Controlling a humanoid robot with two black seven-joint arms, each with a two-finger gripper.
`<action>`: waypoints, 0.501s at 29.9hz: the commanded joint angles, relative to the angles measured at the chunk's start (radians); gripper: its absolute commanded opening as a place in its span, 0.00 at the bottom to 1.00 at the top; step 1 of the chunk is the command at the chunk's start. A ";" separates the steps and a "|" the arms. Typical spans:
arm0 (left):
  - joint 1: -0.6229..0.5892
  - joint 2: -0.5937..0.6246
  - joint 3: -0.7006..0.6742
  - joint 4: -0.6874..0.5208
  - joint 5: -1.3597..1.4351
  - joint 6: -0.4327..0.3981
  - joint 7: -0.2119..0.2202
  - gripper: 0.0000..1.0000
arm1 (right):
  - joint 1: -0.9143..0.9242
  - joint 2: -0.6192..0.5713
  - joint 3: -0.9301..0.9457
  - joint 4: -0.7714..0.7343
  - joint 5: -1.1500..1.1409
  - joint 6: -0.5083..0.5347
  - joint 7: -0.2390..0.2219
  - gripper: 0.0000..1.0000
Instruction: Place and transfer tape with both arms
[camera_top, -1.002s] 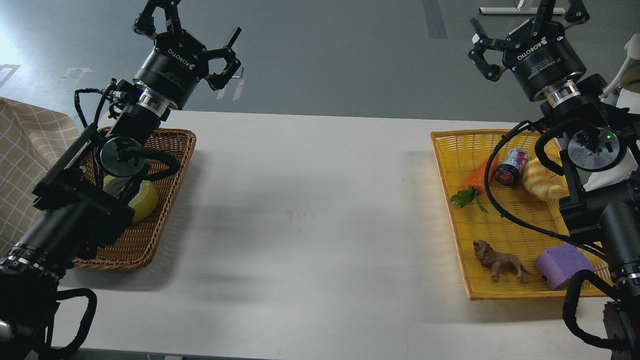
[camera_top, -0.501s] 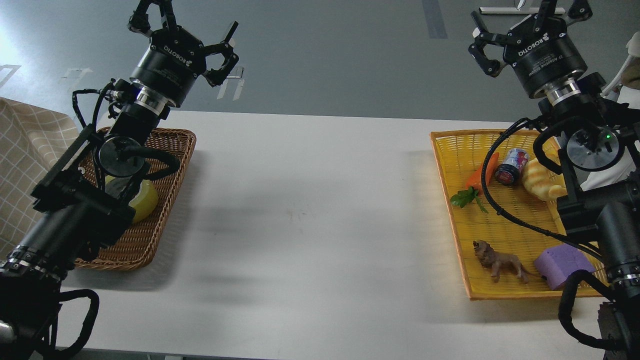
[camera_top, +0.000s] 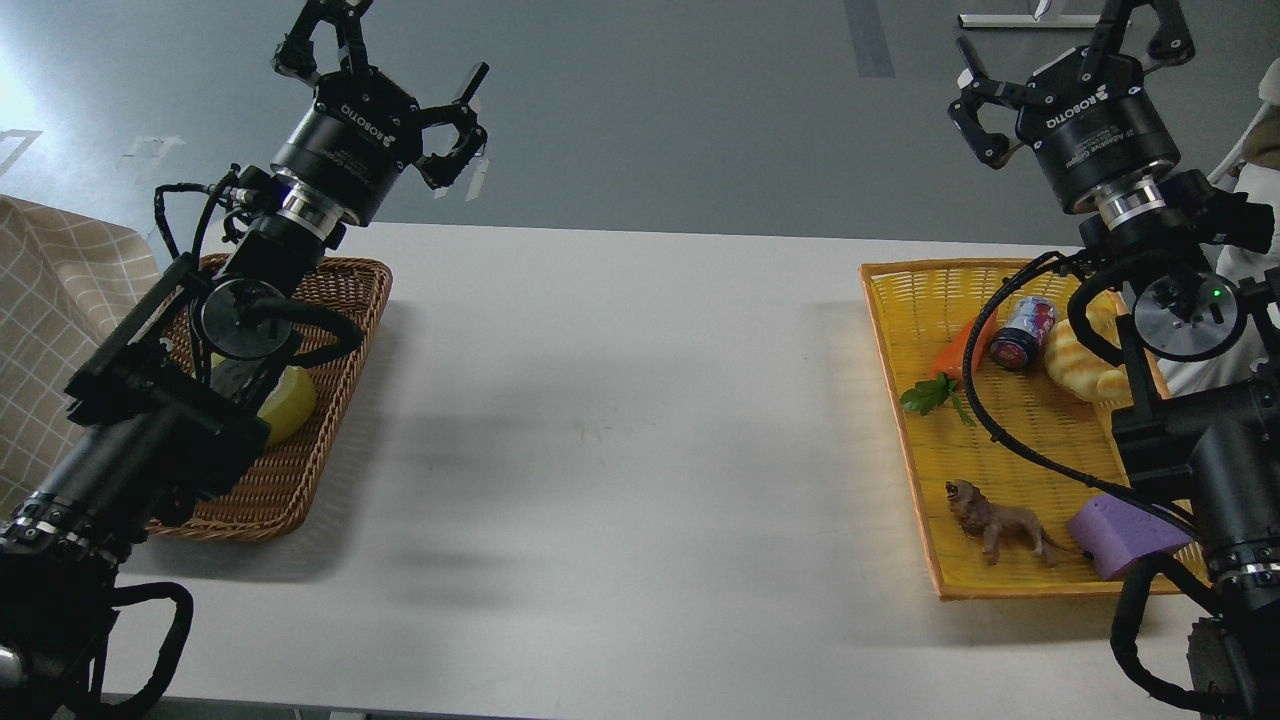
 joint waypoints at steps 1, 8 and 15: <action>0.000 0.004 0.023 0.007 0.003 0.000 0.015 0.98 | -0.038 -0.004 0.000 0.007 0.000 0.000 0.001 1.00; 0.002 0.007 0.057 0.013 0.005 0.000 0.011 0.98 | -0.113 -0.004 0.002 0.054 0.001 0.000 0.010 1.00; 0.003 -0.002 0.040 0.007 0.003 0.000 0.000 0.98 | -0.123 0.013 0.003 0.093 0.001 0.000 0.015 1.00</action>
